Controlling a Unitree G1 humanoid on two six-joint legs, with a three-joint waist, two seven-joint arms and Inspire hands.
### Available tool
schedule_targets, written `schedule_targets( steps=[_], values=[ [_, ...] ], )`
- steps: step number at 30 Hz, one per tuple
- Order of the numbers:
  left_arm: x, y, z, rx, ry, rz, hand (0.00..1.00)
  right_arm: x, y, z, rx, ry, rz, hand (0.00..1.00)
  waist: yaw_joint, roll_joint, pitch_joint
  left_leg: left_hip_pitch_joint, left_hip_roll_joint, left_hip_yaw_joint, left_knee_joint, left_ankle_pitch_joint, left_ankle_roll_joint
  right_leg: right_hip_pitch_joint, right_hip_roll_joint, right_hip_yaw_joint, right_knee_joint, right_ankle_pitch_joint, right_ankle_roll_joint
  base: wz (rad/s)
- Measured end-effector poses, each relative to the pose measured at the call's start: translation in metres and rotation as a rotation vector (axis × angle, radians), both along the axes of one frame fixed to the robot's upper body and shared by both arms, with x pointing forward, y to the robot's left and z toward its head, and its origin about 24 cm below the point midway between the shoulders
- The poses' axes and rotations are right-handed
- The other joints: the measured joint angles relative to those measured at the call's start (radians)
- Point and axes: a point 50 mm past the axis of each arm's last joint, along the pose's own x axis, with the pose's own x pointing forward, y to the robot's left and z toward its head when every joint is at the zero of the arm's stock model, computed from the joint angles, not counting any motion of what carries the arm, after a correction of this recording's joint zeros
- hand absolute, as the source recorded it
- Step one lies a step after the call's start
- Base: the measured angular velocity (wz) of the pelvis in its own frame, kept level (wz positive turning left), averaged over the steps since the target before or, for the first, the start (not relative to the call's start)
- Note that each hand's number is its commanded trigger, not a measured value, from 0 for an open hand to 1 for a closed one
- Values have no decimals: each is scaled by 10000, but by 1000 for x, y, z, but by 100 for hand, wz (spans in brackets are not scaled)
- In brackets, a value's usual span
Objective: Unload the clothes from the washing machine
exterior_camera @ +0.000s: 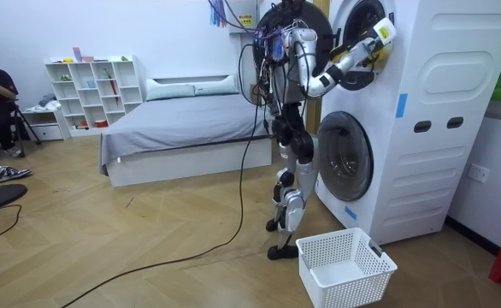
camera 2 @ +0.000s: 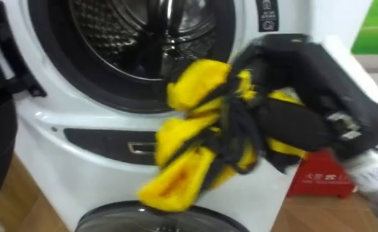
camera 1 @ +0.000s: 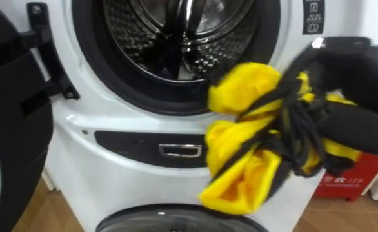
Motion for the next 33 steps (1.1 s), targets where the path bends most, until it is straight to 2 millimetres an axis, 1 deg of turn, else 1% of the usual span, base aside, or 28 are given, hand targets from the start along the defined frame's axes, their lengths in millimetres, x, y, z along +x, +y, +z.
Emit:
schedule_targets(
  steps=[1, 3, 4, 5, 6, 7, 8, 9, 10, 11, 12, 13, 15, 16, 18, 19, 21, 22, 24, 25, 26, 27, 28, 29, 30, 31, 32, 33],
  values=[
    [0, 1, 0, 32, 4, -14, 0, 0, -2, -2, 12, 127, -120, 100, -5, 1, -4, 11, 40, 99, -19, -13, -15, -52, 21, 96, 14, 7, -11, -41],
    [2, 4, 2, 130, -25, -46, 0, -3, -9, -13, 19, 672, -467, 100, -41, 31, -2, 22, 206, 436, 14, -67, -71, -214, 127, 418, 18, 75, -103, -51],
    [3, 5, 2, 141, -44, -61, 0, -3, -11, -17, 34, 855, -550, 100, -48, 37, 0, 24, 254, 513, 35, -88, -86, -246, 148, 442, 19, 92, -119, -41],
    [6, 5, 2, 158, -112, -94, 0, -4, -15, -25, -56, 1280, -826, 100, -82, 36, 0, 40, 312, 668, 34, -100, -103, -296, 178, 521, 33, 111, -146, -36],
    [10, 5, 3, 155, -197, -119, 0, -5, -20, -33, -181, 1694, -1105, 100, -100, 47, 25, 88, 365, 813, 17, -112, -123, -345, 225, 708, 79, 117, -155, -37],
    [11, 5, 3, 153, -241, -125, 0, -5, -23, -38, -227, 1919, -1264, 100, -121, 52, 44, 131, 402, 909, 4, -122, -137, -374, 250, 806, 126, 119, -158, -40],
    [15, 6, 3, 168, -296, -147, 0, -5, -29, -48, -300, 2393, -1638, 100, -145, 106, 68, 150, 448, 979, 29, -160, -163, -415, 290, 937, 139, 122, -163, -32],
    [18, 8, 4, 203, -373, -183, 0, -6, -36, -58, -343, 2846, -2066, 100, -236, 78, 53, 120, 467, 1056, 34, -169, -166, -517, 298, 986, 147, 121, -162, -29],
    [20, 9, 5, 215, -385, -202, 0, -7, -38, -62, -368, 3037, -2246, 100, -232, 103, 47, 90, 487, 1126, 34, -173, -172, -592, 310, 1061, 161, 120, -162, -36],
    [20, 10, 5, 240, -379, -207, 0, -7, -41, -67, -418, 3305, -2479, 100, -219, 206, 33, 0, 564, 1298, 57, -204, -184, -801, 357, 1264, 195, 145, -198, -48],
    [20, 12, 6, 286, -362, -189, 0, -8, -44, -70, -479, 3489, -2681, 100, -265, 265, 44, -15, 593, 1499, 34, -209, -181, -933, 361, 1386, 233, 160, -206, -50],
    [20, 13, 7, 311, -356, -187, 0, -8, -46, -72, -513, 3607, -2768, 100, -288, 261, 47, -16, 594, 1545, 15, -210, -180, -1011, 369, 1482, 275, 159, -204, -44],
    [26, 18, 9, 376, -501, -154, 0, -7, -58, -83, -644, 4229, -3135, 100, -360, 301, 28, 1, 593, 1664, -24, -233, -177, -1136, 401, 1789, 303, 168, -191, -37],
    [29, 20, 10, 417, -562, -188, 0, -7, -61, -86, -677, 4397, -3251, 100, -398, 307, 27, 0, 599, 1710, -31, -233, -177, -1157, 404, 1823, 304, 172, -187, -20],
    [39, 27, 16, 541, -752, -357, 0, -9, -70, -100, -943, 5170, -3762, 100, -524, 245, 70, -12, 607, 1812, -86, -234, -179, -1235, 438, 1967, 302, 174, -182, -14],
    [41, 29, 17, 570, -789, -382, 0, -10, -72, -102, -1057, 5315, -3870, 100, -526, 259, 61, -35, 610, 1841, -97, -236, -183, -1291, 445, 2019, 318, 175, -182, -22],
    [52, 29, 20, 654, -957, -649, 0, -10, -76, -108, -1361, 5690, -4134, 100, -543, 329, 35, -270, 624, 1998, -94, -239, -182, -1688, 458, 2204, 442, 186, -168, -27],
    [55, 29, 20, 663, -1014, -751, 0, -10, -76, -110, -1353, 5759, -4151, 100, -544, 326, 36, -359, 630, 2050, -79, -239, -182, -1830, 461, 2269, 507, 186, -167, -35],
    [68, 26, 23, 704, -1202, -1121, 0, -3, -75, -115, -1310, 6023, -4093, 100, -489, 331, 58, -661, 649, 2095, -35, -238, -180, -2341, 514, 2574, 718, 230, -107, -40],
    [71, 26, 23, 691, -1245, -1129, 0, -1, -74, -118, -1300, 6083, -4088, 100, -490, 331, 61, -715, 664, 2156, -38, -238, -180, -2429, 529, 2633, 751, 266, -106, -44],
    [71, 26, 23, 711, -1077, -1112, 0, 8, -71, -126, -1296, 6279, -4057, 100, -505, 350, 102, -788, 721, 2282, -17, -238, -180, -2623, 582, 2651, 819, 360, -100, -47],
    [73, 25, 22, 747, -1032, -1215, 0, 14, -71, -139, -1262, 6698, -4177, 100, -512, 373, 119, -911, 763, 2276, 55, -239, -179, -2785, 616, 2640, 830, 450, -97, -45],
    [75, 23, 22, 767, -1047, -1306, 0, 16, -72, -145, -1242, 6918, -4277, 100, -497, 382, 126, -987, 763, 2272, 62, -241, -176, -2887, 616, 2644, 833, 465, -98, -26],
    [81, 20, 22, 633, -1173, -1325, 0, 18, -74, -155, -1268, 7327, -4460, 100, -488, 480, 178, -1212, 766, 2257, 143, -267, -133, -3096, 608, 2630, 866, 481, -92, -11],
    [86, 16, 22, 420, -1332, -1314, 0, 19, -74, -163, -1354, 7653, -4592, 100, -489, 617, 175, -1521, 790, 2251, 291, -286, -99, -3335, 606, 2622, 973, 499, -74, -6],
    [88, 13, 21, 321, -1394, -1330, 0, 20, -73, -167, -1364, 7809, -4623, 100, -494, 667, 182, -1639, 790, 2252, 353, -287, -97, -3479, 596, 2620, 1054, 499, -73, -12],
    [92, 8, 20, 238, -1371, -1524, 0, 22, -72, -179, -1430, 8242, -4706, 100, -493, 743, 179, -1755, 773, 2246, 373, -285, -95, -3675, 584, 2614, 1195, 501, -70, -13],
    [96, 4, 18, 88, -1388, -1591, 0, 21, -70, -192, -1579, 8758, -4785, 100, -490, 773, 175, -1824, 764, 2258, 374, -284, -92, -3816, 581, 2611, 1288, 498, -66, -14]
  ],
)
